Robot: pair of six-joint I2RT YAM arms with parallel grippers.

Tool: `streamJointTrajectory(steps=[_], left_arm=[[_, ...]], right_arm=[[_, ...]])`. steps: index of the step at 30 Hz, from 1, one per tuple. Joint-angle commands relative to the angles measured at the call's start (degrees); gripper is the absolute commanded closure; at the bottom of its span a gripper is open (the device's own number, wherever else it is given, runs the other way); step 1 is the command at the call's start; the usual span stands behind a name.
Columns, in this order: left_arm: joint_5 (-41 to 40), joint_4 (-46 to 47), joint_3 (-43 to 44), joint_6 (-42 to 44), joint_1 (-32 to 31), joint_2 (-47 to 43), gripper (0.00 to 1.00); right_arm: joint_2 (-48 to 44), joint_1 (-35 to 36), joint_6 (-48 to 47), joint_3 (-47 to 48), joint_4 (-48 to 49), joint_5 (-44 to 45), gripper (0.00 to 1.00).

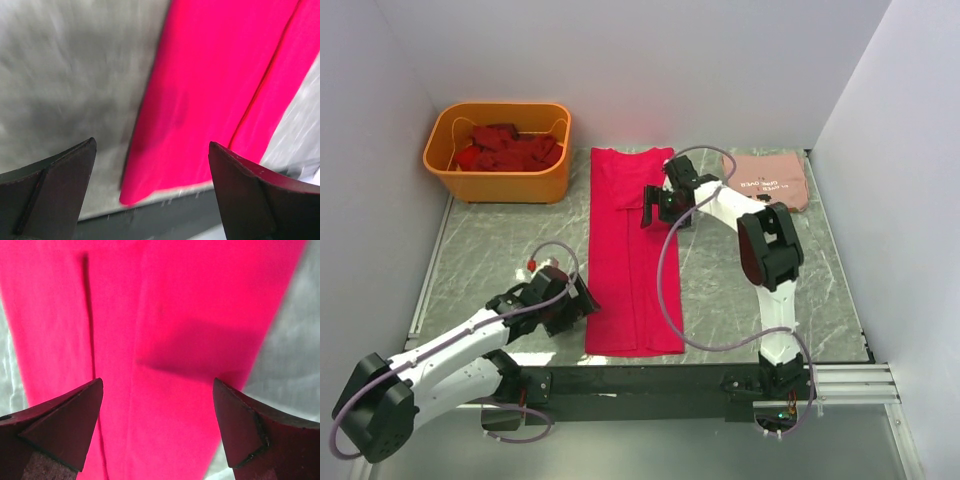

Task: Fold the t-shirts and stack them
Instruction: Fold the tshirt

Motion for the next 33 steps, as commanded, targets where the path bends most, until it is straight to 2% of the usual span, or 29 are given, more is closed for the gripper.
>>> streamJointTrajectory(steps=[1,3,6,7,9,10,13,18,20,22,24,25,28,33], left_arm=[[5.0,-1.0,-2.2,-3.3,-5.0,-1.9,0.01],[3.1,-2.9,-3.1,-6.6,-7.1,-3.8,0.00],[5.0,-2.4,-5.3,-7.7,-8.7,-4.5,0.09],[5.1,-2.6,-5.4,-7.8,-8.9,-4.3,0.18],[5.1,-3.9,-5.3,-7.8,-9.0,-3.3,0.31],[4.8,-4.9,-5.1,-8.0,-9.0,-2.9,0.44],[3.9,-6.9,-4.7,-8.5,-9.2,-1.6,0.62],[4.2,-4.2,-4.9,-7.6,-9.3,-1.1,0.73],[5.5,-2.7,-5.4,-7.5,-9.4,-0.9,0.84],[6.2,-1.8,-5.7,-7.5,-9.4,-0.3,0.99],[6.8,-2.2,-5.2,-7.3,-9.6,0.0,0.99],[6.7,-2.9,-5.1,-7.4,-9.6,-0.1,0.99],[6.9,-3.6,-4.8,-8.1,-9.7,-0.9,0.99],[6.5,-5.1,-4.6,-9.5,-9.7,-2.9,0.99]], right_arm=[[-12.3,-0.1,3.0,-7.8,4.2,-1.7,0.04],[-18.7,-0.1,4.1,-12.2,7.7,-2.7,0.04],[-25.7,0.2,7.3,-20.5,10.3,-1.7,0.04],[-27.3,0.2,9.0,-25.1,10.9,-1.9,0.04],[-31.4,0.3,9.9,-29.6,12.3,-3.0,0.04],[-32.6,0.4,10.5,-33.2,12.1,-3.0,0.05],[-36.9,0.4,9.8,-38.2,10.4,-1.4,0.05],[-43.7,1.9,7.8,-46.8,6.0,-0.3,0.05],[-45.6,2.6,7.8,-49.3,4.9,-0.6,0.06],[-47.7,4.4,7.5,-52.5,3.4,-3.2,0.07],[-49.6,7.6,7.2,-54.4,0.8,-3.0,0.08],[-50.2,11.5,7.5,-55.0,0.0,-2.5,0.08],[-52.0,15.6,10.2,-58.1,-1.4,-1.3,0.08],[-54.0,17.3,13.4,-61.8,-0.3,-1.8,0.14]])
